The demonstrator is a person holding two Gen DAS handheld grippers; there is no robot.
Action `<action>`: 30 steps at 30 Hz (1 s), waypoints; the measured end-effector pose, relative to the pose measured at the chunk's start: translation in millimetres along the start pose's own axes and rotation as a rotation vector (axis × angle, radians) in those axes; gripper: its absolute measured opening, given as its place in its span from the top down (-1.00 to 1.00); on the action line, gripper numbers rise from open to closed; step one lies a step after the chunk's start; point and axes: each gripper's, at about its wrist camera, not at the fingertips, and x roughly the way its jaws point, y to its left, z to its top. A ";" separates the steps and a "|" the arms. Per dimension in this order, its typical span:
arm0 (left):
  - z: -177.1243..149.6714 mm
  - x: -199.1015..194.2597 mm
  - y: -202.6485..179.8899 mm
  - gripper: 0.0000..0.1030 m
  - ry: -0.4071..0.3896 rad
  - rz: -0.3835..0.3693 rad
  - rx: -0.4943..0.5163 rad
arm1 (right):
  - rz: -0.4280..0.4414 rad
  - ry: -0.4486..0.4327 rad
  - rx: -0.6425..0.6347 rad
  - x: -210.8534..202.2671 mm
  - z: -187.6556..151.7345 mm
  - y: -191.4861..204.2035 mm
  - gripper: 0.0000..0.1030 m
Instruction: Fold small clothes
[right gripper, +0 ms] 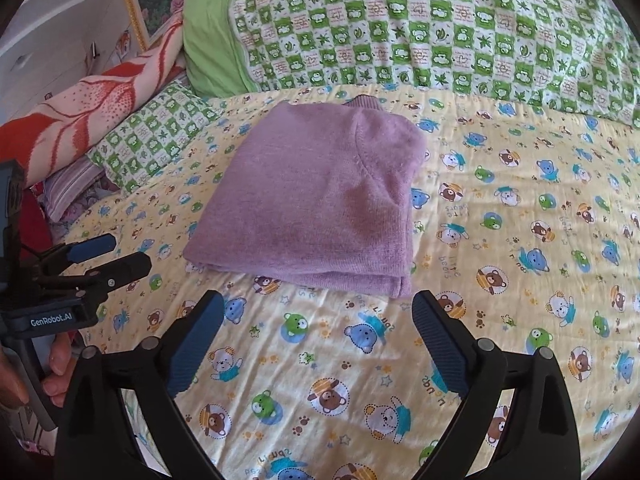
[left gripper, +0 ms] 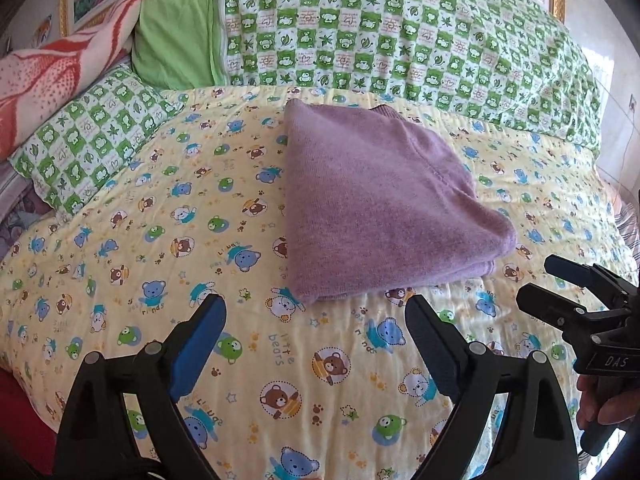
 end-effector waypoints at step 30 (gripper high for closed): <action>2.5 30.4 13.7 -0.83 0.038 0.086 -0.025 | -0.015 0.028 -0.065 34.8 -1.6 19.5 -0.85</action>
